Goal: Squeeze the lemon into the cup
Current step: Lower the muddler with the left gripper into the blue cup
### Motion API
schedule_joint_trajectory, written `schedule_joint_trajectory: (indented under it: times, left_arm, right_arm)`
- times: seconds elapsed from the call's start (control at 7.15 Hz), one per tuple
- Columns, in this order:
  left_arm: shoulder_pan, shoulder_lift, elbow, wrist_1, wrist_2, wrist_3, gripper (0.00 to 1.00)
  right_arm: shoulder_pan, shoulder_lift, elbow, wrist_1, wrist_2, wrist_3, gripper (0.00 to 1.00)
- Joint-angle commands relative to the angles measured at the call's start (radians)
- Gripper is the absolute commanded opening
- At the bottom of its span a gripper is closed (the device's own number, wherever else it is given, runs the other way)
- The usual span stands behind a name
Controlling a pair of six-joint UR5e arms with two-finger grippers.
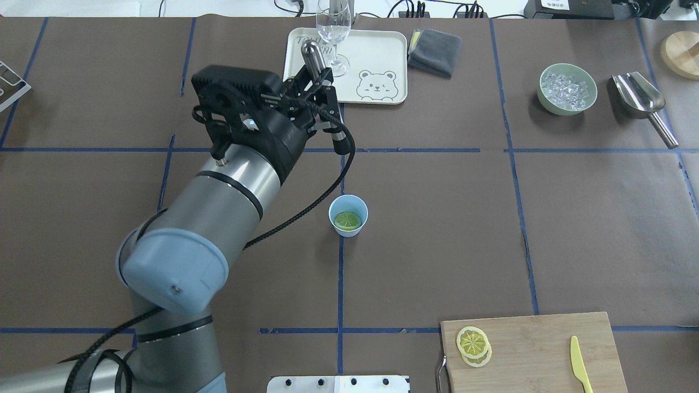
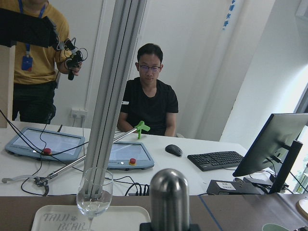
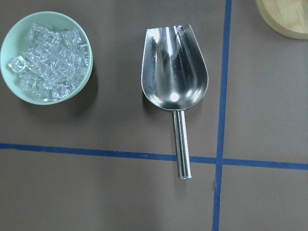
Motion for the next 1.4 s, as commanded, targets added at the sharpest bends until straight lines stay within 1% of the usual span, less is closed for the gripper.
schedule_joint_trajectory:
  times: [0.0,0.14,0.28,0.42,0.56,0.84,1.12,1.26]
  left_arm:
    - [0.087,0.018,0.09,-0.196,0.144,0.07,0.0]
    - [0.122,0.015,0.113,-0.203,0.169,0.12,0.0]
    - [0.126,0.014,0.121,-0.203,0.194,0.125,0.0]
    - [0.132,0.014,0.16,-0.204,0.231,0.123,0.0]
    - [0.139,-0.006,0.165,-0.207,0.242,0.154,0.0]
    - [0.167,-0.014,0.179,-0.233,0.24,0.182,0.0]
    - [0.194,-0.008,0.202,-0.235,0.239,0.182,0.0]
    - [0.211,-0.012,0.188,-0.235,0.239,0.182,0.0]
  right_arm:
    - [0.011,-0.015,0.015,0.002,0.001,-0.001,1.0]
    - [0.011,-0.015,0.015,0.002,0.001,-0.001,1.0]
    - [0.011,-0.015,0.015,0.002,0.001,-0.001,1.0]
    - [0.013,-0.016,0.018,0.002,0.001,-0.001,1.0]
    - [0.013,-0.024,0.026,0.002,0.001,-0.001,1.0]
    - [0.013,-0.059,0.064,0.002,0.0,-0.001,1.0]
    - [0.013,-0.067,0.07,0.002,-0.001,0.0,1.0]
    - [0.013,-0.069,0.072,0.002,0.0,-0.001,1.0]
